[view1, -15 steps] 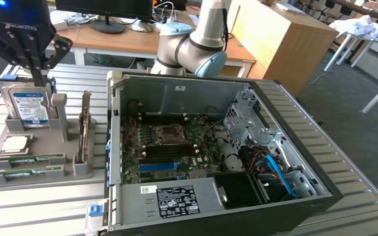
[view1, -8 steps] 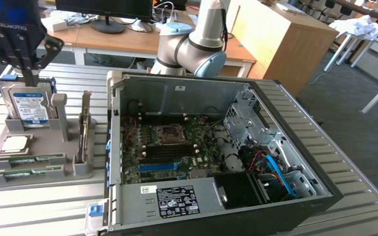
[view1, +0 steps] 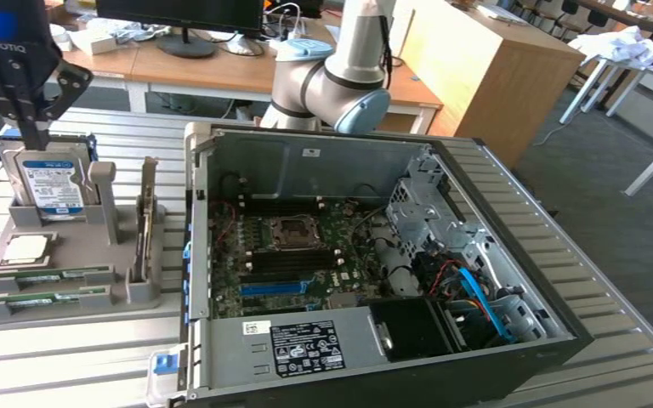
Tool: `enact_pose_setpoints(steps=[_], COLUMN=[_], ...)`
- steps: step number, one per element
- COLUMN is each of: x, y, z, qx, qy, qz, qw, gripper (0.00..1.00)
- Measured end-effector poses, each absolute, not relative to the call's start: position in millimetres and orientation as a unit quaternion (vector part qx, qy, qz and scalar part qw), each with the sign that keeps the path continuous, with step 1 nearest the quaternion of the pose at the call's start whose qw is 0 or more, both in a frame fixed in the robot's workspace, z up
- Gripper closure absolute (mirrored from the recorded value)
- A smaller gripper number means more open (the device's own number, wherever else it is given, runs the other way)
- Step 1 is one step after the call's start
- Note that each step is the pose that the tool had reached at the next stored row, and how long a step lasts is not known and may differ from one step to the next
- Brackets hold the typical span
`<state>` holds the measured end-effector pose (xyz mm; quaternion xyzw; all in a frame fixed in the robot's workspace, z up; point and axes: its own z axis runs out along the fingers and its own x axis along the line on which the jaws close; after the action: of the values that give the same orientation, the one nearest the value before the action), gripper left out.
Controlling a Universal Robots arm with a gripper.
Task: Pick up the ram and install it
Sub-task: 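Reach for the ram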
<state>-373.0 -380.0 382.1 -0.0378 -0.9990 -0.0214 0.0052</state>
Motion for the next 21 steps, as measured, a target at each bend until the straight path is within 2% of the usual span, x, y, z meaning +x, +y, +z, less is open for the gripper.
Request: enact_pose_setpoints(steps=[21], x=[-374.9], y=[-379.7], z=[380.8], qx=[-0.001], qy=[-1.000], qz=[-0.021], qw=[0.007], gripper=[0.90])
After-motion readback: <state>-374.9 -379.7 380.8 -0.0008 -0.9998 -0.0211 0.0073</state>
